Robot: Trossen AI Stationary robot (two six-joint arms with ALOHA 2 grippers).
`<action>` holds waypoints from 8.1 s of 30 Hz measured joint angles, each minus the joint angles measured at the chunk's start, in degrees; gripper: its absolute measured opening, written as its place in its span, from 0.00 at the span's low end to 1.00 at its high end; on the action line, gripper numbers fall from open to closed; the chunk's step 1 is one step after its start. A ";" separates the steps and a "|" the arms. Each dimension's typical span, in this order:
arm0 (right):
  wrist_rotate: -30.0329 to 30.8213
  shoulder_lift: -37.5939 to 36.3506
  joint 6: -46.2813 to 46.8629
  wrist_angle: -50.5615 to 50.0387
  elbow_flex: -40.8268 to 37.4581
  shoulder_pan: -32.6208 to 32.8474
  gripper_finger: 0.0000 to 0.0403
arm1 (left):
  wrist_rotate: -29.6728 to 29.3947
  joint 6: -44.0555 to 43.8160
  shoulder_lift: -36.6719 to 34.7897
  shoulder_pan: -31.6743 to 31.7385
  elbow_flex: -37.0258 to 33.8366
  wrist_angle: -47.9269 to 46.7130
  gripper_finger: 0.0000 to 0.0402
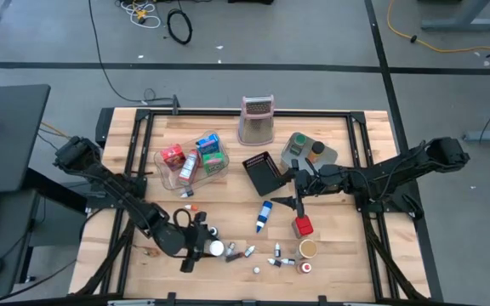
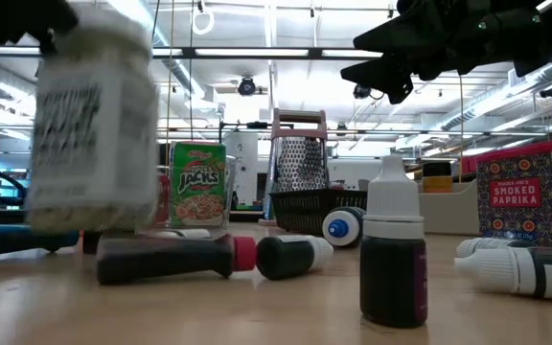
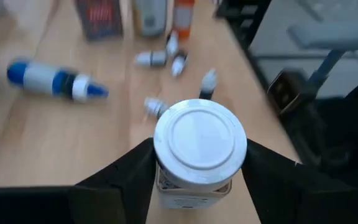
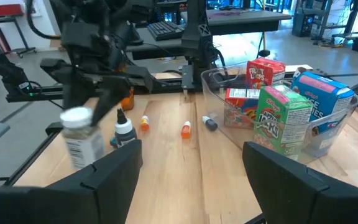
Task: Pick & Place Kitchen Items
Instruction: Put the white seasoning bottle into the gray bin, then put the red seasoning can into the gray bin
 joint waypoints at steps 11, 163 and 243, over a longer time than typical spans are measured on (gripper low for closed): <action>0.02 0.00 2.39 0.32 -0.02 -0.01 0.71 | -7.49 13.70 0.00 2.80 5.51 5.90 0.54; 20.38 -0.05 -3.25 -13.71 -4.17 -22.18 0.67 | -9.51 34.30 -14.97 18.57 9.07 4.21 0.64; -4.07 6.29 67.84 -79.27 27.26 15.37 0.81 | -4.50 34.34 -14.93 18.59 9.09 -1.00 0.63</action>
